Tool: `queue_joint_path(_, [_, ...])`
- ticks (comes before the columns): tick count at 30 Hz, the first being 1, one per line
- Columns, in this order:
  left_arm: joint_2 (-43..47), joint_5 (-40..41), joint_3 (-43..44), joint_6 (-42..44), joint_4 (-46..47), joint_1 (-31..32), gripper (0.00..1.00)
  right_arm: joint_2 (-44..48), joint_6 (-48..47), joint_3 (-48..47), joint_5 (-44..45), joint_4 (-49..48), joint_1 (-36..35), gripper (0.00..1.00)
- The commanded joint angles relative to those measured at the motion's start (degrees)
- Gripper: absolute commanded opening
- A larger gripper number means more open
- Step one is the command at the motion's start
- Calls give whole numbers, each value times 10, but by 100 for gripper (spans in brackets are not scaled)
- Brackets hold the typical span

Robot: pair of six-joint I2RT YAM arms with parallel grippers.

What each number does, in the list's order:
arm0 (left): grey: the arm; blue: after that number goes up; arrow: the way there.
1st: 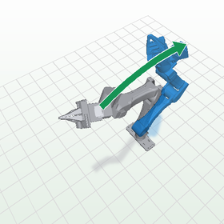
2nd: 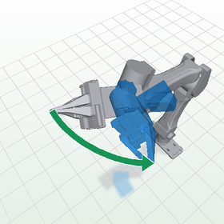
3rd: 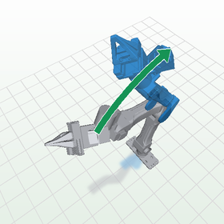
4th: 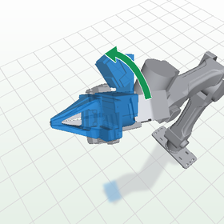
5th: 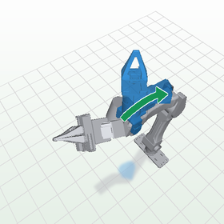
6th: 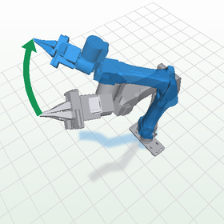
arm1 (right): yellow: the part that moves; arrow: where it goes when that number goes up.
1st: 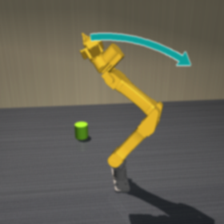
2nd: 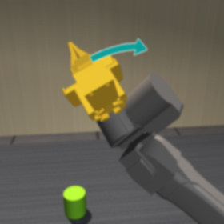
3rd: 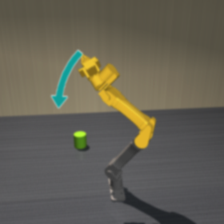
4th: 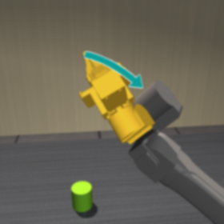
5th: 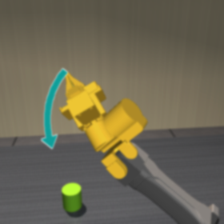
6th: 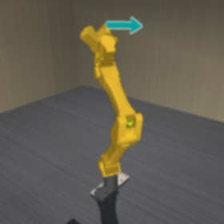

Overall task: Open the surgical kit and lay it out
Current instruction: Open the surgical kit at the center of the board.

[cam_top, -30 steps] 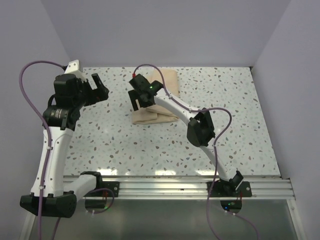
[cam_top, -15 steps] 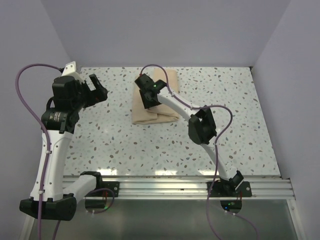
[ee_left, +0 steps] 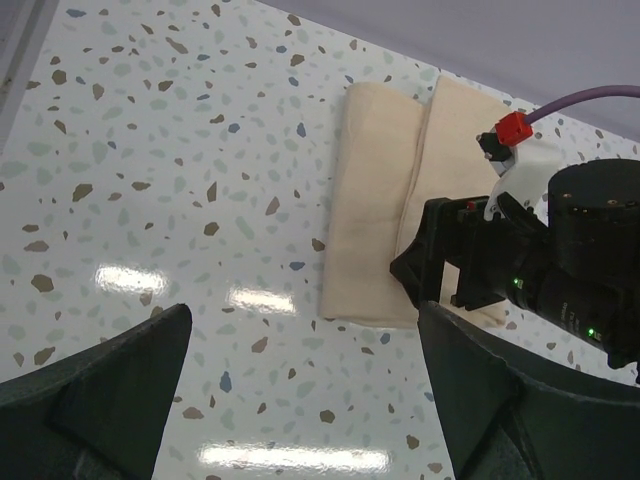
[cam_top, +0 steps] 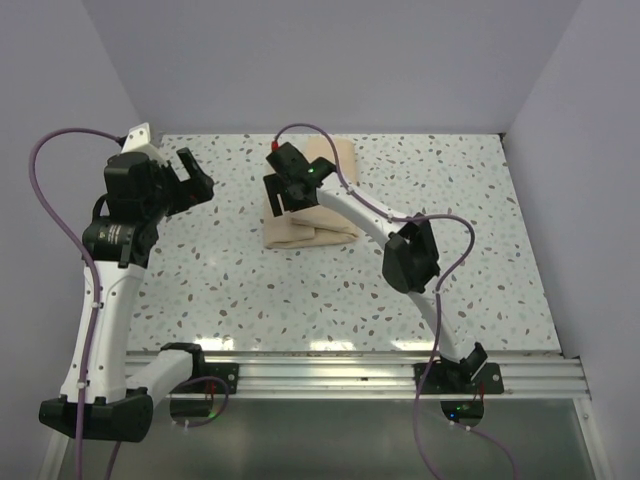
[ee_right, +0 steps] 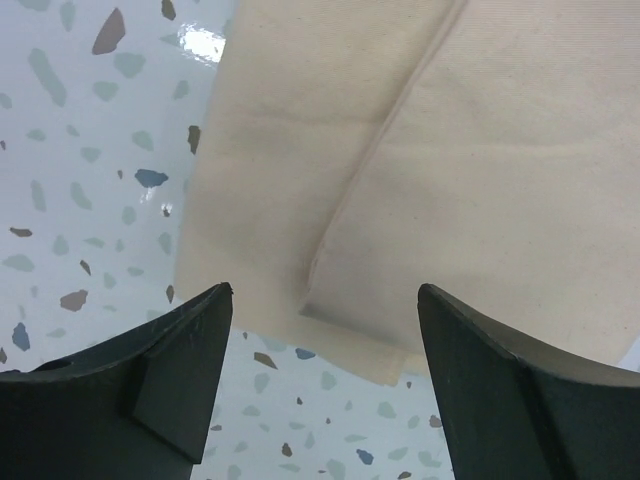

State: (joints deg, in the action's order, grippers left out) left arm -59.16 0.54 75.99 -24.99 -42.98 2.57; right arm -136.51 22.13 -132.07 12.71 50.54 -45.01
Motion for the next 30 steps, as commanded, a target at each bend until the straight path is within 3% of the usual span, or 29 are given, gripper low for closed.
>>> queue_joint_path(1, [12,10,-4,-8,6,-5,100,29,9,-20,-15,3,-8,79])
queue_joint_path(8, [17,13,-8,-3,2,-5,100,19,6,14,-1,16,-13,72])
queue_joint_path(16, [5,14,-1,2,4,-5,96,-9,5,7,33,49,-13,38])
queue_joint_path(22, [-8,5,-1,4,16,-5,95,-14,3,8,35,56,-13,34])
queue_joint_path(30, [-19,1,1,6,26,-5,94,-12,1,1,20,52,-13,21])
